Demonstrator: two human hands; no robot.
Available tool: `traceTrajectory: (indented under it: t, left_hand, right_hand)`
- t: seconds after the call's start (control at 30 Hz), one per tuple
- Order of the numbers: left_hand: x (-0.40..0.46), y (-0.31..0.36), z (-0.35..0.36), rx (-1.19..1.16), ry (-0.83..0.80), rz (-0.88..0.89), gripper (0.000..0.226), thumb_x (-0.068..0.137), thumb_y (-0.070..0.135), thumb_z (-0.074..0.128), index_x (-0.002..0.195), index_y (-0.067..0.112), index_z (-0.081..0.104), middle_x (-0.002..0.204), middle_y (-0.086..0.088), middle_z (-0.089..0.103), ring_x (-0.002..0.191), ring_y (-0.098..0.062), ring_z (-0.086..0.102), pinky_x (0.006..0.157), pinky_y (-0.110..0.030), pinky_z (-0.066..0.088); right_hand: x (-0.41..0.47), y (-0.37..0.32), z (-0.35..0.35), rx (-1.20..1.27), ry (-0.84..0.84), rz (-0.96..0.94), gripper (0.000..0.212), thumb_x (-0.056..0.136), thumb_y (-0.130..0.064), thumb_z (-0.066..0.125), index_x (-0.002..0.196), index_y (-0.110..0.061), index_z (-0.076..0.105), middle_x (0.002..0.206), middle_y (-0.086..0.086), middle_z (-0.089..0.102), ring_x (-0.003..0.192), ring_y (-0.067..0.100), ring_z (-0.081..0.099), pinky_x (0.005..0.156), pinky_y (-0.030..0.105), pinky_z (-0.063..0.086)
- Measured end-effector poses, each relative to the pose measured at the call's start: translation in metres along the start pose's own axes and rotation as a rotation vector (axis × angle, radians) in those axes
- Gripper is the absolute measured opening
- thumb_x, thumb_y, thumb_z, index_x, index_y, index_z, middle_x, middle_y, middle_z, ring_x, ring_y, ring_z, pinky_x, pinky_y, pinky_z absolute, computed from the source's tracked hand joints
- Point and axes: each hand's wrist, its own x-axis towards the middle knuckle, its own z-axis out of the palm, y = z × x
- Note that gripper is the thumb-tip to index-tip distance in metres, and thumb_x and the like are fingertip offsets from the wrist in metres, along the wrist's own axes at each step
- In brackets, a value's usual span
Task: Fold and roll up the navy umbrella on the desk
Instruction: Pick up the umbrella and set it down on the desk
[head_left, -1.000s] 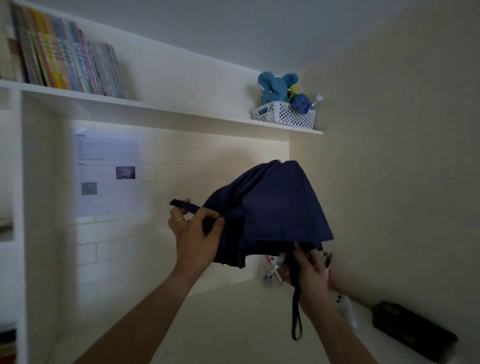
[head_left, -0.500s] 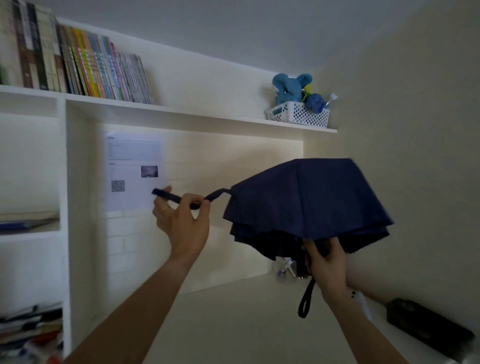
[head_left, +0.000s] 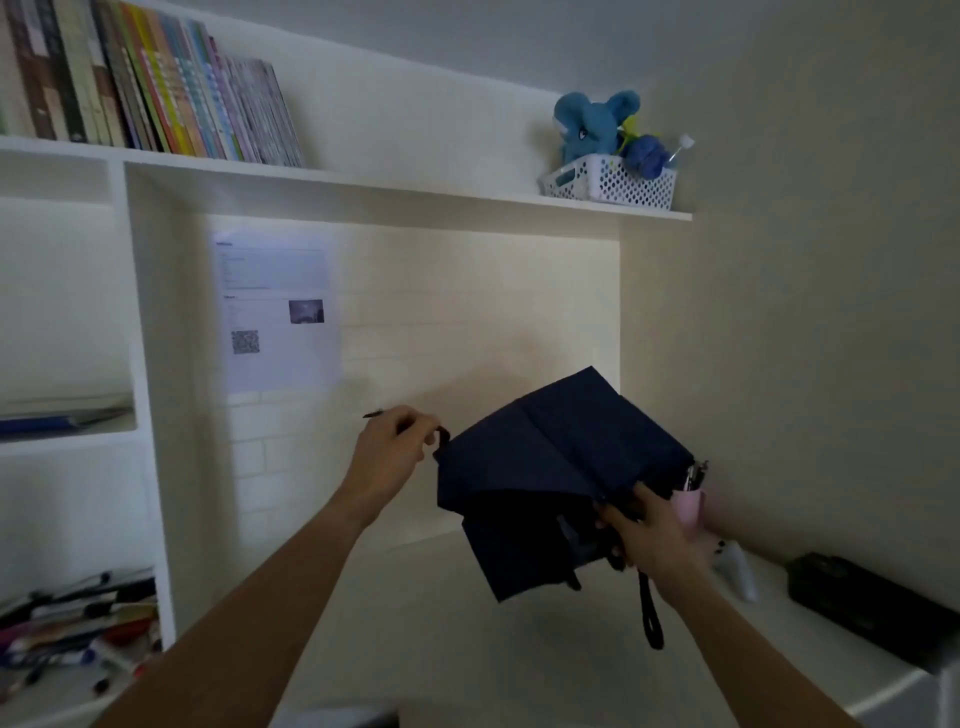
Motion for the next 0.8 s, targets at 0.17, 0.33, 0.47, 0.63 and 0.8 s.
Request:
traceTrajectory:
  t: [0.17,0.33,0.47,0.63,0.8]
  left_hand:
    - [0.010,-0.046,0.007,-0.020,-0.058,-0.060,0.027,0.095,0.028,0.070,0.087,0.003,0.073,0.081,-0.009,0.072,0.061,-0.010,0.063,0.066,-0.026,0.056]
    - [0.016,-0.098,0.019,-0.016,-0.142,-0.200,0.023,0.094,0.029,0.071,0.089,0.007,0.075,0.082,-0.006,0.073,0.063,-0.013,0.064,0.070,-0.033,0.057]
    - [0.021,-0.122,0.029,-0.072,-0.231,-0.288,0.015,0.096,0.023,0.068,0.093,0.011,0.078,0.082,-0.004,0.074,0.064,-0.014,0.064,0.071,-0.032,0.056]
    - [0.028,-0.129,0.042,-0.162,-0.252,-0.350,0.016,0.094,0.023,0.071,0.096,0.009,0.078,0.080,-0.003,0.073,0.062,-0.015,0.063,0.072,-0.032,0.054]
    - [0.038,-0.115,0.063,-0.243,-0.301,-0.347,0.017,0.092,0.024,0.073,0.095,0.009,0.079,0.079,-0.002,0.072,0.065,-0.016,0.063,0.074,-0.033,0.054]
  right_hand:
    - [0.006,0.048,0.024,-0.129,-0.150,0.184,0.017,0.092,-0.018,0.069,0.097,-0.004,0.062,0.070,0.015,0.069,0.043,0.021,0.053,0.039,0.026,0.039]
    - [0.014,0.101,0.051,-0.283,-0.311,0.257,0.013,0.093,-0.015,0.067,0.100,-0.006,0.061,0.074,0.013,0.070,0.054,0.024,0.064,0.042,0.028,0.046]
    - [0.019,0.134,0.057,-0.617,-0.397,0.172,0.017,0.091,-0.028,0.069,0.098,-0.013,0.065,0.090,0.003,0.072,0.082,0.021,0.069,0.061,0.023,0.048]
    - [0.031,0.099,0.048,-1.116,-0.424,0.250,0.021,0.087,-0.034,0.062,0.088,-0.014,0.055,0.092,0.003,0.061,0.086,0.020,0.063,0.063,0.027,0.044]
    - [0.035,0.004,0.093,-0.788,-0.301,-0.115,0.052,0.079,-0.053,0.072,0.121,-0.023,0.065,0.114,-0.005,0.067,0.103,0.017,0.066,0.086,0.033,0.054]
